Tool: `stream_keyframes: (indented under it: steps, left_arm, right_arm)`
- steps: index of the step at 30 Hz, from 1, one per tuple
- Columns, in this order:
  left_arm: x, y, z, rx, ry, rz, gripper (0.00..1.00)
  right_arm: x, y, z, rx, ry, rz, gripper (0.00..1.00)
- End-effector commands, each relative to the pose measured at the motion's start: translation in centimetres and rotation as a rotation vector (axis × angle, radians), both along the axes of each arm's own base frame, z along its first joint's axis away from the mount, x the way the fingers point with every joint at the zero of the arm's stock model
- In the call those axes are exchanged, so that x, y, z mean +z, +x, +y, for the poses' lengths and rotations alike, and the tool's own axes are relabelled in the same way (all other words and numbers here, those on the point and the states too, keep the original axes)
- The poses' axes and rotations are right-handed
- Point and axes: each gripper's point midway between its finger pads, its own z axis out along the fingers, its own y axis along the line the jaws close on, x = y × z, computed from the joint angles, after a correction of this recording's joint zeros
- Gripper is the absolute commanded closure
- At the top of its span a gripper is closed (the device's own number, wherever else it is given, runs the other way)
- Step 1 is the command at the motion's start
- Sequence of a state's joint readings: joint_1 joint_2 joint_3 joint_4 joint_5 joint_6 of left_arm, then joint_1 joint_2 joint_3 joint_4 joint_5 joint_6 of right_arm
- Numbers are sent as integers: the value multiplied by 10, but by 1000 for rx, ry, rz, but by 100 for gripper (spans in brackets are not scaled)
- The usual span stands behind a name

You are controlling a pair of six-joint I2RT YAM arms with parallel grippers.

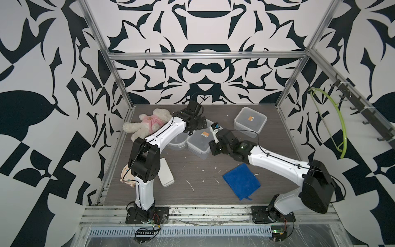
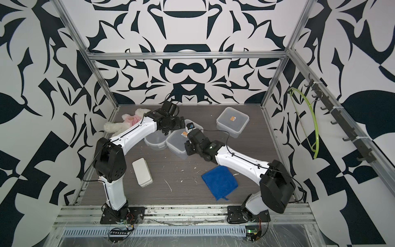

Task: Wipe the insides of the lunch boxes
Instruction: Move the lunch box to the center of the board.

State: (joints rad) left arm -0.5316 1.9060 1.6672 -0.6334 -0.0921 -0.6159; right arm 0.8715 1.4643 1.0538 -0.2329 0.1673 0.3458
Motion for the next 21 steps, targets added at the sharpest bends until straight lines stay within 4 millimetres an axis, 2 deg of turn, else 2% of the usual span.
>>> stream_keyframes:
  steps: [1, 6, 11, 14, 17, 19, 21]
  left_arm:
    - [28, 2, 24, 69, -52, -26, 4]
    - [31, 4, 46, 123, -83, -12, 4]
    - [31, 1, 50, 129, -94, -8, 3]
    - [30, -1, 50, 126, -100, 1, 3]
    - [28, -2, 49, 120, -105, 9, 3]
    - [27, -3, 47, 113, -112, 16, 2]
    - [24, -3, 44, 104, -122, 27, 2]
  right_arm:
    - [-1, -15, 11, 8, -41, -54, 84]
    - [-22, -43, 51, 139, -69, -7, 85]
    - [-48, -42, 72, 162, -87, 29, 86]
    - [-51, -29, 72, 126, -118, -12, 86]
    - [-48, -12, 65, 90, -186, -81, 85]
    - [-46, 1, 57, 65, -214, -103, 85]
    - [-48, 22, 41, 14, -226, -90, 84]
